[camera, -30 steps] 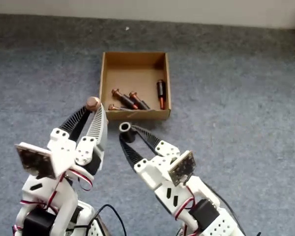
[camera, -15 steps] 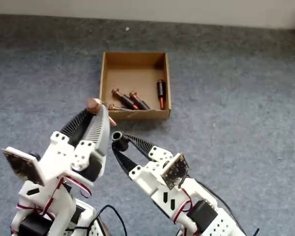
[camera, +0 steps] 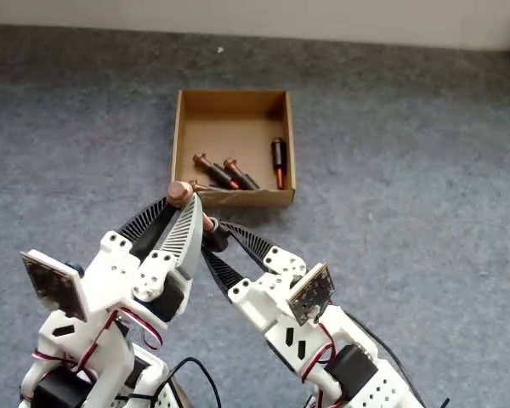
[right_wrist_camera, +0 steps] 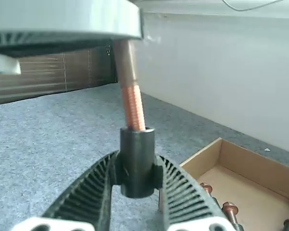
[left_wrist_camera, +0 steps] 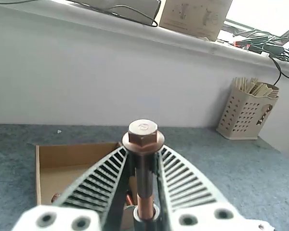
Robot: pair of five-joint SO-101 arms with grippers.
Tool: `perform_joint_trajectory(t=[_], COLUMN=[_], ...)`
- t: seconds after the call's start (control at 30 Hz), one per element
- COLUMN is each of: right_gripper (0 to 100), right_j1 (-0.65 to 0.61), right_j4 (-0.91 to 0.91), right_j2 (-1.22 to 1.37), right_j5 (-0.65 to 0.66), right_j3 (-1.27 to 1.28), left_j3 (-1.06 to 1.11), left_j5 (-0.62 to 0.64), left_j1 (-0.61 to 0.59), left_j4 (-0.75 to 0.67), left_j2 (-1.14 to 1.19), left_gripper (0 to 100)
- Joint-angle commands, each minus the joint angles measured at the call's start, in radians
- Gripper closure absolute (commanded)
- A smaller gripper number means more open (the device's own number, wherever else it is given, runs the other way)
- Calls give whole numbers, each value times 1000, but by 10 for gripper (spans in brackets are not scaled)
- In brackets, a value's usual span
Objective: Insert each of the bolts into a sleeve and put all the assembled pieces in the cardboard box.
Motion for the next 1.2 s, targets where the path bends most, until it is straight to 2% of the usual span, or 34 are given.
perform_joint_trajectory(t=[0.0,0.2,0.47,0.6,0.87,1.03,1.17], right_gripper=[994,994,994,994,994,994,994], right_j1=[27,27,38,94,120,136,214], right_j4=[-36,-38,-38,-39,-39,-39,-39], right_j2=[-25,-25,-25,-25,-25,-25,-25], right_j5=[9,9,9,5,5,5,3], right_j3=[133,133,133,133,139,139,139], left_j3=[7,27,136,150,186,171,128], left_j5=[-17,-20,-213,-272,-288,-293,-293], left_j1=[5,5,105,114,94,38,24], left_j4=[-5,-3,-5,-2,6,98,150], left_j2=[-8,-7,-7,-7,-8,-8,-7], left_gripper=[995,995,995,995,852,766,761])
